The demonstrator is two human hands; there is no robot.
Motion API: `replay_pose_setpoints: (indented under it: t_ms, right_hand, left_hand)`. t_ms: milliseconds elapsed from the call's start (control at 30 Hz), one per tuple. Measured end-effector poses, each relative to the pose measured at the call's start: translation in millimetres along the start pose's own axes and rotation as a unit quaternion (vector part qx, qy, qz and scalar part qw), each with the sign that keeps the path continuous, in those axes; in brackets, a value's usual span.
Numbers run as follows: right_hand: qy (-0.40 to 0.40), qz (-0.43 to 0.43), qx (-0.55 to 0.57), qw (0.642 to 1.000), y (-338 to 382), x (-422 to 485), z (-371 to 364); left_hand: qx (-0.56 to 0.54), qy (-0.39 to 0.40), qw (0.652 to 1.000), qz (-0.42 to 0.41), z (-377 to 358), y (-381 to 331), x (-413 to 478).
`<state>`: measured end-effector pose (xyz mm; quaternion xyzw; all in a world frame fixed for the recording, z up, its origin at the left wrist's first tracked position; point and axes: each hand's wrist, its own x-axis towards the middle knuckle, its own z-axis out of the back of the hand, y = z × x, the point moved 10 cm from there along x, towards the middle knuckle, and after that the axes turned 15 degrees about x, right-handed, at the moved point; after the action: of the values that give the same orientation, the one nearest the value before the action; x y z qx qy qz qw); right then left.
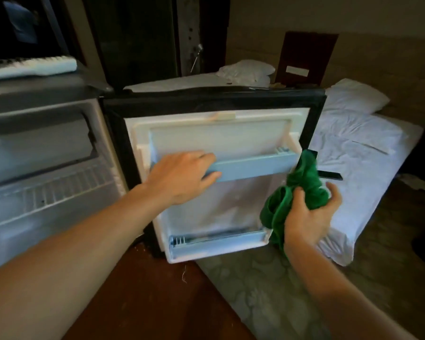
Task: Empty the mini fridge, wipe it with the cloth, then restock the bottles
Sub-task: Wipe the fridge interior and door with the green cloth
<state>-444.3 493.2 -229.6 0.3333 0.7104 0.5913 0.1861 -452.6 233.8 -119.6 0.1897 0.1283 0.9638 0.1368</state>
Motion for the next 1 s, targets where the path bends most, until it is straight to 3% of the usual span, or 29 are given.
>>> replay_pose_setpoints:
  t_ms: [167,300,467,533,633,767,900,933,1000]
  right_hand:
    - [0.091,0.015,-0.11,0.99,-55.4,-35.0,-9.1]
    - [0.183,0.086,-0.136,0.97,-62.8,-55.4,-49.3]
    - [0.077,0.089,-0.019,0.993,-39.0,-47.9,-71.5]
    - [0.09,0.118,-0.032,0.988,-30.5,-65.5,-89.0]
    - [0.199,0.233,-0.084,0.948,-22.4,-123.1,-134.1]
    - [0.34,0.428,-0.126,0.828,-16.5,-191.0,-170.0]
    - [0.34,0.541,-0.138,0.756,-9.6,-172.7,-154.3]
    - [0.314,0.539,-0.151,0.767,-11.5,-154.3,-144.7]
    - [0.22,0.453,-0.15,0.851,-14.6,-102.8,-117.0]
  left_hand:
    - [-0.023,0.048,0.999,-0.002,-14.0,4.6,11.1]
    - [-0.021,0.063,0.998,0.013,-17.7,8.0,8.1]
    - [-0.004,0.049,0.999,0.016,-14.6,9.4,5.5]
    - [-0.001,0.042,0.999,0.008,-16.0,8.5,7.1]
    - [0.014,0.031,0.999,0.002,-17.6,9.9,10.4]
    - [0.005,0.02,1.0,-0.002,-18.4,9.2,10.9]
    - [0.005,0.01,1.0,-0.005,-16.3,9.5,6.8]
    - [0.006,0.011,1.0,-0.006,-16.3,9.2,6.1]
    - [0.002,0.01,1.0,-0.005,-15.8,10.1,5.3]
